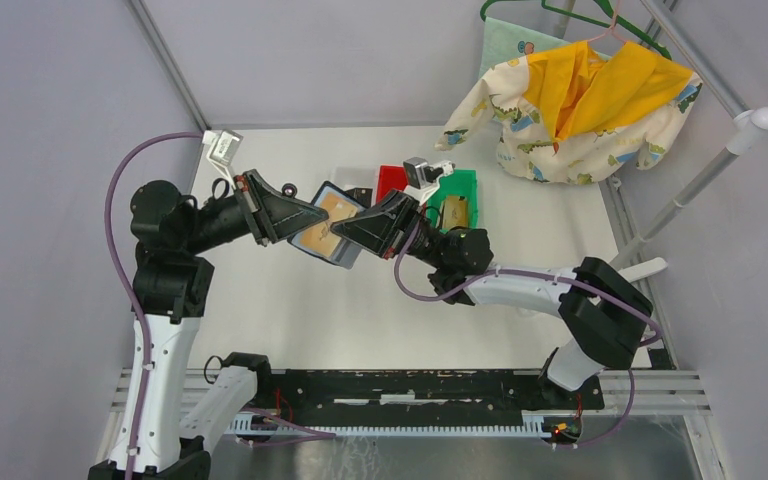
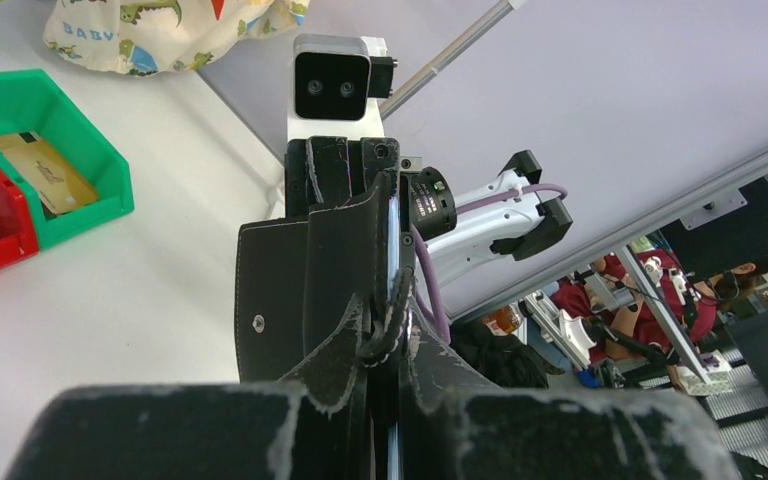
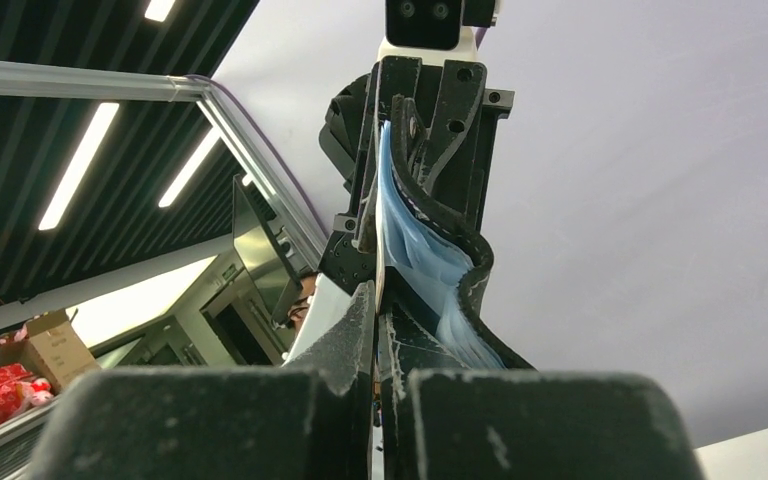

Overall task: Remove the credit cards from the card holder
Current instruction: Remove the credit card from the card holder.

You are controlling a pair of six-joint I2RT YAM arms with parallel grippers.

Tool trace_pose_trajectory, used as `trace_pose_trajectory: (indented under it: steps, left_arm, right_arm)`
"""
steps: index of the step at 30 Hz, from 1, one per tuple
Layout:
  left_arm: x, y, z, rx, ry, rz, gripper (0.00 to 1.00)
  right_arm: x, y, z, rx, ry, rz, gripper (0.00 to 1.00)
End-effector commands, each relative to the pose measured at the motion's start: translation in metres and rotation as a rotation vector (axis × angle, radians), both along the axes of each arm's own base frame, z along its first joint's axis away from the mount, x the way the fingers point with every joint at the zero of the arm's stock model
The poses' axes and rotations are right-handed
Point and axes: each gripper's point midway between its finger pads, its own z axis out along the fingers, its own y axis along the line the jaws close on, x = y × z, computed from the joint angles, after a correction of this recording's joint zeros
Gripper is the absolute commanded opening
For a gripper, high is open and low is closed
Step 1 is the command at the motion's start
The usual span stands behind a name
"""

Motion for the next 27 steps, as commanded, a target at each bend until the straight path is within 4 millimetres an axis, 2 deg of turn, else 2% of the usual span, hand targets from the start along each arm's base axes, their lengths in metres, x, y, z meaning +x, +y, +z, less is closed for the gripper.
trace_pose_trajectory:
  steps: [1,3,8,9,11,12,16,20,24,27]
  left_arm:
    - [-0.023,0.001,0.029,-0.021,-0.104,-0.03,0.09]
    - [-0.023,0.001,0.027,-0.022,-0.101,-0.028,0.03]
    - [-0.028,0.001,0.026,-0.031,-0.119,-0.027,0.02]
    - [-0.029,0.001,0.026,-0.031,-0.121,-0.026,0.05]
    - [-0.029,0.001,0.026,-0.031,-0.113,-0.034,0.2]
    - [-0.028,0.0,0.026,-0.033,-0.11,-0.041,0.24]
    - [-0.032,-0.002,0.023,-0.045,-0.112,-0.081,0.26]
    - [-0.034,-0.001,0.021,-0.042,-0.116,-0.079,0.18]
    - [-0.033,0.0,0.022,-0.03,-0.138,-0.05,0.02]
    - [-0.028,0.002,0.023,-0.002,-0.155,-0.017,0.02]
  right_arm:
    - [-0.002,-0.017,0.013,0.069,-0.039,-0.036,0.0]
    - [0.0,-0.017,0.013,0.076,-0.029,-0.046,0.0]
    - [0.012,-0.018,0.007,0.048,0.001,-0.123,0.0]
    - [0.015,-0.018,0.006,0.043,0.01,-0.136,0.0]
    - [0.018,-0.02,0.005,0.042,0.022,-0.154,0.0]
    - [0.019,-0.021,0.004,0.045,0.027,-0.162,0.0]
    - [0.022,-0.024,0.002,0.046,0.044,-0.177,0.0]
    - [0.022,-0.024,0.002,0.053,0.045,-0.17,0.0]
    - [0.018,-0.022,0.004,0.049,0.026,-0.152,0.0]
    - [0.015,-0.02,0.004,0.033,0.014,-0.141,0.0]
